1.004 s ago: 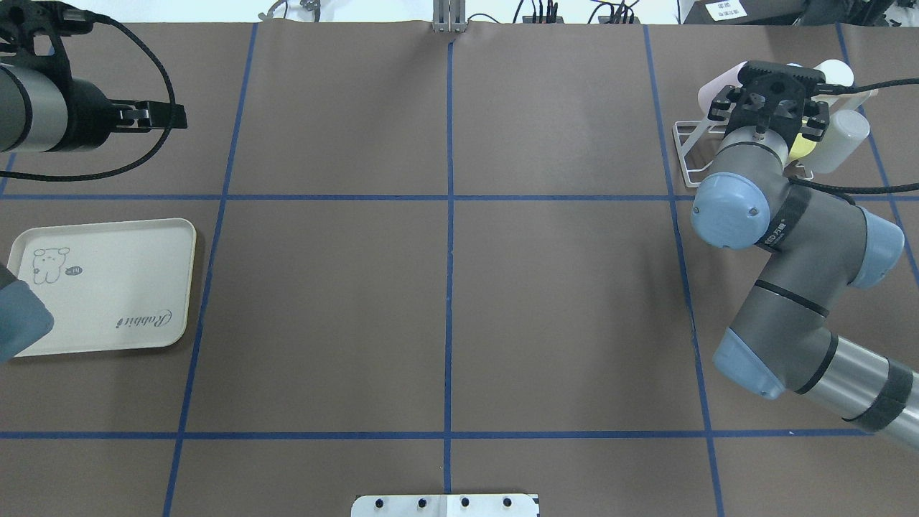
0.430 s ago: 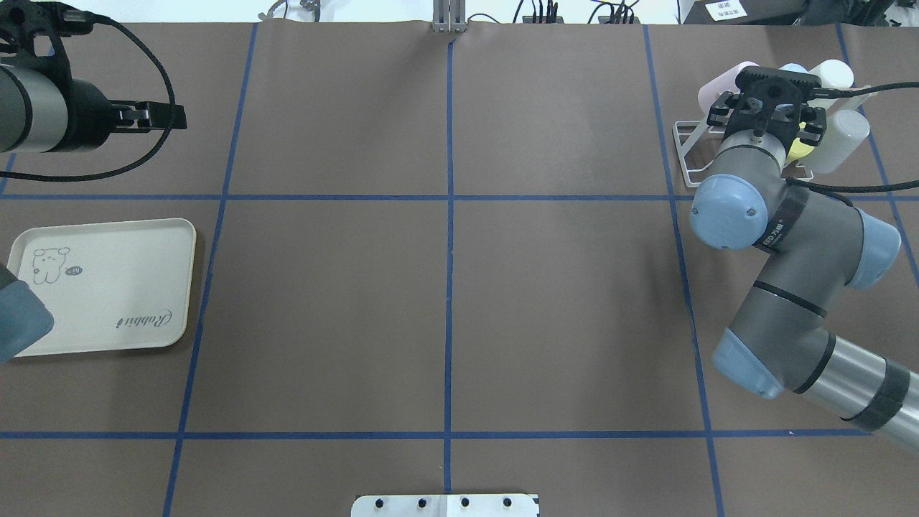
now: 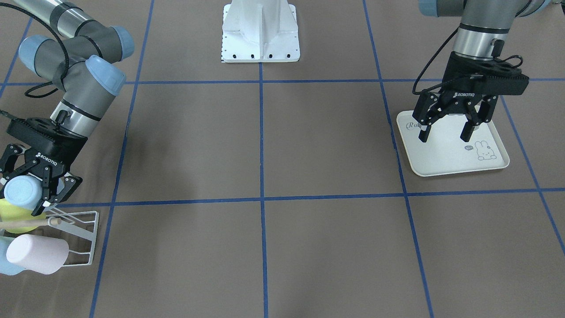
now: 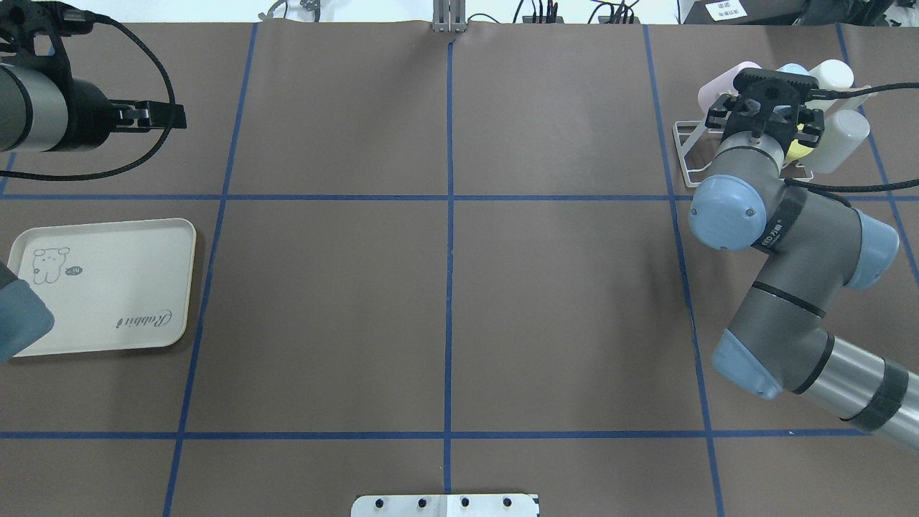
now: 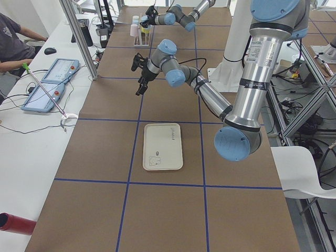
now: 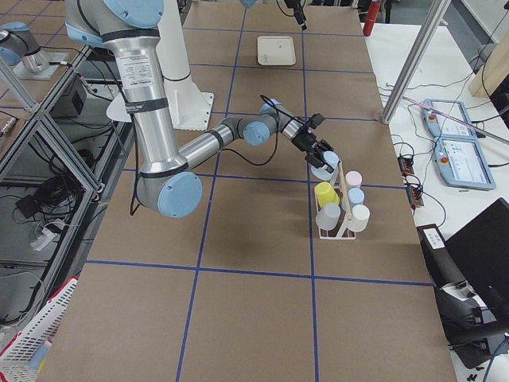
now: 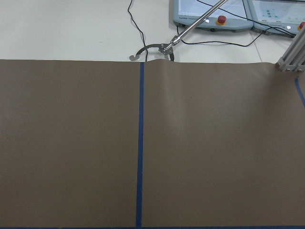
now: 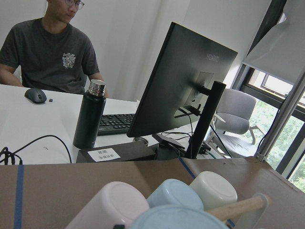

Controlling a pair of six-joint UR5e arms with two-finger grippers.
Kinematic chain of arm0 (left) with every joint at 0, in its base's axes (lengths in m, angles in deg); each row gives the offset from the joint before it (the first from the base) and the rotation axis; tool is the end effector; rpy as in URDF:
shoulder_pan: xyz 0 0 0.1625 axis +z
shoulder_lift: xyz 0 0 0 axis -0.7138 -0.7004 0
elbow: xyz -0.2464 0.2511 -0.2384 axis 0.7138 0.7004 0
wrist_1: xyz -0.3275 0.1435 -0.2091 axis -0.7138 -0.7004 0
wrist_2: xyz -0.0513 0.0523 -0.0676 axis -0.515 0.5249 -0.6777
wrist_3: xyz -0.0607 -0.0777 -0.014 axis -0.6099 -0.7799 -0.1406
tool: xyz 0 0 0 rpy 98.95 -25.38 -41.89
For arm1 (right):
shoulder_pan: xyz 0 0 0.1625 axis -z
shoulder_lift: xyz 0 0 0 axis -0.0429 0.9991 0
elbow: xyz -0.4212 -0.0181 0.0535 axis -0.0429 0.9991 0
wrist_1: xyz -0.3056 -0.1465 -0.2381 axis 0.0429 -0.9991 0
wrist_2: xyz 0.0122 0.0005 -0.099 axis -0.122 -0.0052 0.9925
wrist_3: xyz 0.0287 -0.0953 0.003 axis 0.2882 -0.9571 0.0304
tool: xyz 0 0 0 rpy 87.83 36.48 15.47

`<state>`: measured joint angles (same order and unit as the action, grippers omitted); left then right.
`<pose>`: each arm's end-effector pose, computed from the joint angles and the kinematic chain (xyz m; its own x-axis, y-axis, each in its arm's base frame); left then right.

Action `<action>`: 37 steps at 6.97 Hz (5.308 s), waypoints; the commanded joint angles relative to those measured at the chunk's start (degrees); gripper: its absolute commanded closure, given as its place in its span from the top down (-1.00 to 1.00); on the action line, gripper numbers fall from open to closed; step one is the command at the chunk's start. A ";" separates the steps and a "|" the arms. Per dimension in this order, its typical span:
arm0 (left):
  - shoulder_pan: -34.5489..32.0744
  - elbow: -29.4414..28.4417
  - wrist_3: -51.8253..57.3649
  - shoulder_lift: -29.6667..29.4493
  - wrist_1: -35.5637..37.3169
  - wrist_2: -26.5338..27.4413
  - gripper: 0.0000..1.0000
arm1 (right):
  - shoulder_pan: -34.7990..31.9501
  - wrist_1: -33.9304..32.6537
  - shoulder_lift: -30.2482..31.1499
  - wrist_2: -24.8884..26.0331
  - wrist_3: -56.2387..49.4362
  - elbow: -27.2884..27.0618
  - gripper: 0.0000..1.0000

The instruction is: Transfer IKEA cup to right arm and place on rack

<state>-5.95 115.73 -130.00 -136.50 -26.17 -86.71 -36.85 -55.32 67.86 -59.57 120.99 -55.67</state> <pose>0.2357 -0.4887 0.2987 0.6748 0.0061 -0.7380 0.4077 0.8305 0.3796 -0.3243 -0.5285 0.4185 0.8109 0.4687 0.3504 -0.5579 0.4387 0.7044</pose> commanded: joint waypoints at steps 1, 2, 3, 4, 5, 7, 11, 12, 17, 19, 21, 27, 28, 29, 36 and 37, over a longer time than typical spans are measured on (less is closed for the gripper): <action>-0.01 -0.03 -0.03 -0.01 0.00 0.00 1.00 | 0.02 0.00 -0.12 -0.36 -0.26 0.00 -1.00; -0.01 -0.03 -0.03 -0.01 0.00 0.00 1.00 | 0.19 0.00 -0.12 -0.45 -0.35 0.00 -1.00; -0.01 -0.03 -0.03 -0.01 0.00 0.00 1.00 | 0.20 0.00 -0.12 -0.45 -0.35 0.00 -1.00; -0.01 -0.03 -0.03 -0.01 0.00 0.00 1.00 | 0.20 0.09 -0.03 -0.45 -0.87 0.00 -1.00; -0.01 -0.03 -0.03 -0.01 0.00 0.00 1.00 | 0.20 0.09 -0.03 -0.45 -1.23 0.00 -1.00; -0.01 -0.12 -0.03 -0.01 0.00 0.00 1.00 | 0.28 0.18 -0.46 -0.45 -1.14 0.87 -0.93; -0.01 -0.12 -0.03 -0.01 0.00 -0.09 1.00 | 0.28 0.18 -0.73 -0.45 -2.98 1.15 1.00; -0.01 -0.04 -0.03 -0.01 0.00 -0.09 1.00 | 0.20 0.18 -0.73 -0.54 -3.60 1.06 1.00; -1.06 0.05 0.06 -0.01 0.09 -0.18 1.00 | -0.85 0.26 -0.64 -0.89 -3.69 -7.70 1.00; -4.82 -0.21 5.56 1.12 0.52 -3.24 1.00 | -3.13 0.18 -0.29 -5.33 -4.39 -12.72 1.00; -11.58 -0.12 15.65 1.48 5.86 -7.89 1.00 | -9.44 0.18 -0.03 -14.37 -15.41 -14.32 1.00; -26.90 -8.11 46.44 7.44 15.47 -27.58 1.00 | -38.07 -0.43 6.12 -69.24 -55.30 -8.64 1.00; -27.34 -8.03 46.99 9.37 15.38 -28.90 1.00 | -43.08 -3.31 5.95 -77.53 -63.64 -5.91 1.00; -28.82 -7.60 50.65 12.00 15.29 -30.57 1.00 | -45.57 -8.04 5.95 -82.84 -70.33 -5.80 1.00; -35.87 -9.86 58.25 17.39 14.41 -33.84 1.00 | -48.93 -15.56 14.65 -87.11 -80.69 -5.27 1.00; -35.87 -12.14 58.51 17.65 14.41 -31.92 1.00 | -48.85 -15.56 15.69 -87.20 -80.86 -4.75 1.00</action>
<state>-41.64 105.96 -71.70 -119.10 -11.78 -120.12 -85.75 -70.86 82.46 -146.69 40.20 -61.25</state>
